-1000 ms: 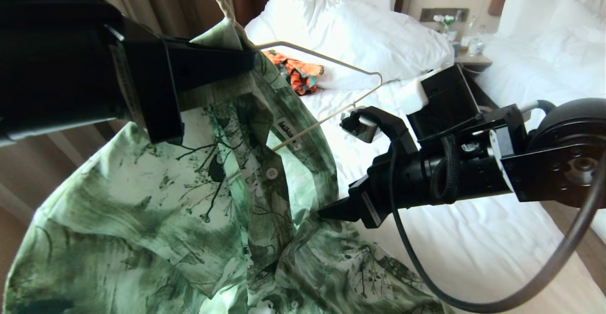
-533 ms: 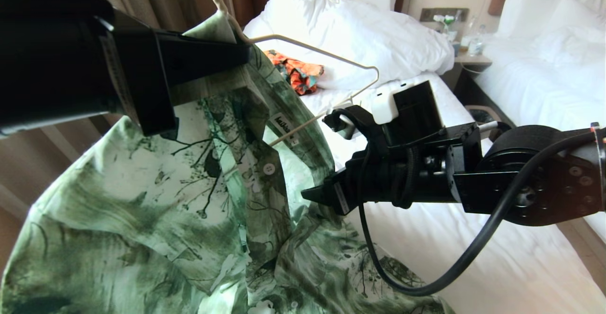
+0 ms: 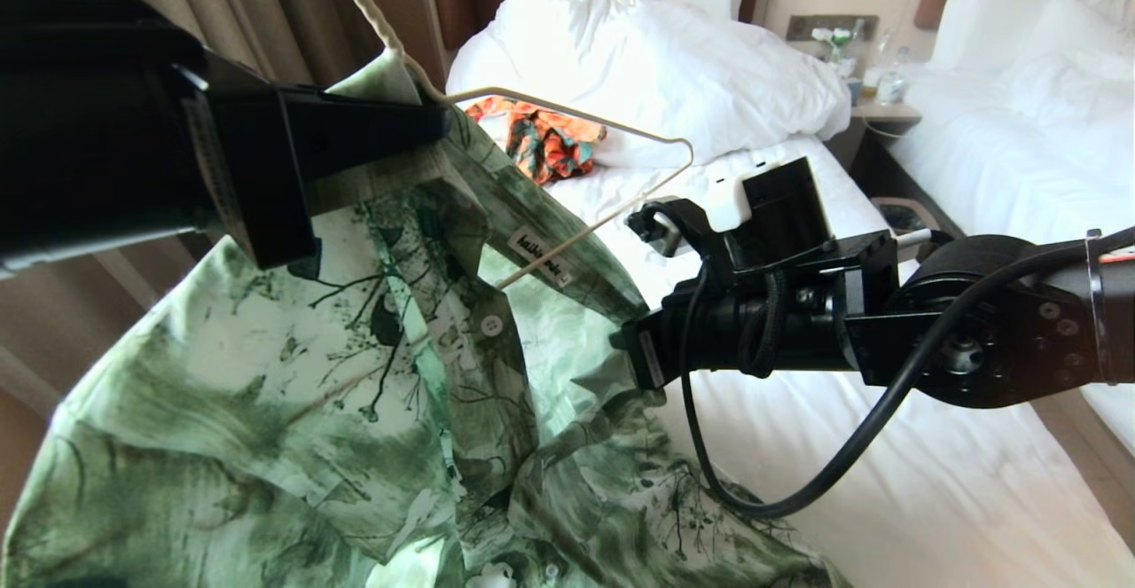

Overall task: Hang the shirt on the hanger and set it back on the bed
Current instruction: Hook the other side of the shirt onto the hanger

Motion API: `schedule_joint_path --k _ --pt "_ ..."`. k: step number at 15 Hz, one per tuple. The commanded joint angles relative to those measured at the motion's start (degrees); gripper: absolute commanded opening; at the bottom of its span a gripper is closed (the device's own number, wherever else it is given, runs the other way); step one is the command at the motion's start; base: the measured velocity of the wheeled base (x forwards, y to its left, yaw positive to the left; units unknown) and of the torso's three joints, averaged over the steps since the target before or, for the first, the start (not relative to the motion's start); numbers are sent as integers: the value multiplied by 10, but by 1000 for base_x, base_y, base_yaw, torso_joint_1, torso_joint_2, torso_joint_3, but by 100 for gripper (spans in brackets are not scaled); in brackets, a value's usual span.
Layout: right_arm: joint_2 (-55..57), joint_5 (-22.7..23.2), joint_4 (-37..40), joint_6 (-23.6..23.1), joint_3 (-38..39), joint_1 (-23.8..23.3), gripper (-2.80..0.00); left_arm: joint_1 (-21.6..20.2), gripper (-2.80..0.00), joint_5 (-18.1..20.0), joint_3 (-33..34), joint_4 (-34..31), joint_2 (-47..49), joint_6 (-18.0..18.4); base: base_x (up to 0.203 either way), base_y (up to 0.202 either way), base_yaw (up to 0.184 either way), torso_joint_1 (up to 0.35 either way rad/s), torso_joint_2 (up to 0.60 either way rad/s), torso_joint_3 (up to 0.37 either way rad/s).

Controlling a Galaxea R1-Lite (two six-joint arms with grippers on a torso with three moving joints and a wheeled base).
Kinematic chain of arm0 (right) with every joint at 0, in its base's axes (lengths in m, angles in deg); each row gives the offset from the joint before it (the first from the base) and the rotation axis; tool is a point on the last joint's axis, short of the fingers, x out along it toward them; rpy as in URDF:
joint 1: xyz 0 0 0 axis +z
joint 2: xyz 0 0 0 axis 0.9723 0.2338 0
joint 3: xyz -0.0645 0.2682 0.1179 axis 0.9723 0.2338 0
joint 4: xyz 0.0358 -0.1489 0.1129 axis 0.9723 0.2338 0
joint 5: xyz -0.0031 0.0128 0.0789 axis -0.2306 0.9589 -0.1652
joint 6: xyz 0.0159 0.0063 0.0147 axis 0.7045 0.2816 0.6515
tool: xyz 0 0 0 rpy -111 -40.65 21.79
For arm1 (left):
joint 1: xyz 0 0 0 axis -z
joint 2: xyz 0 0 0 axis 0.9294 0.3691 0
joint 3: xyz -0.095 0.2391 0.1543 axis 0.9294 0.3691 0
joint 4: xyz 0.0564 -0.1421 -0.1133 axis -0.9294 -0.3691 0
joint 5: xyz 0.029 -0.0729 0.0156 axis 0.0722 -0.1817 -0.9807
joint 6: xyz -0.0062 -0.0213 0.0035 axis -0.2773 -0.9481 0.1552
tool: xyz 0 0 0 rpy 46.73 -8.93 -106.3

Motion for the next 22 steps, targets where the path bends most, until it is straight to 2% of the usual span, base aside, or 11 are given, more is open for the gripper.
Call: schedule_joint_path --k 1,5,8,13,16,18,22 --pt "-10 5 1 2 -1 -37 -280 -2 -280 3 4 1 -12 -22 0 0 0 0 0 0" --pt "-33 43 1 4 -5 -94 -280 -5 -280 4 -4 4 -13 -44 0 0 0 0 0 0" --pt "-47 90 1 7 -5 -121 -280 -18 -280 4 -25 4 -9 -63 0 0 0 0 0 0" --pt "-51 92 0 24 21 -117 -280 -34 -280 1 -79 -2 11 -68 0 0 0 0 0 0" --pt "-56 92 -7 54 21 -121 -280 -45 -280 1 -73 -2 8 -78 0 0 0 0 0 0" --pt "-56 93 -52 71 32 -126 -280 -48 -280 1 -70 -2 6 -85 0 0 0 0 0 0" --pt "-56 93 -91 98 42 -139 -280 -49 -280 1 -24 1 -22 -98 0 0 0 0 0 0"
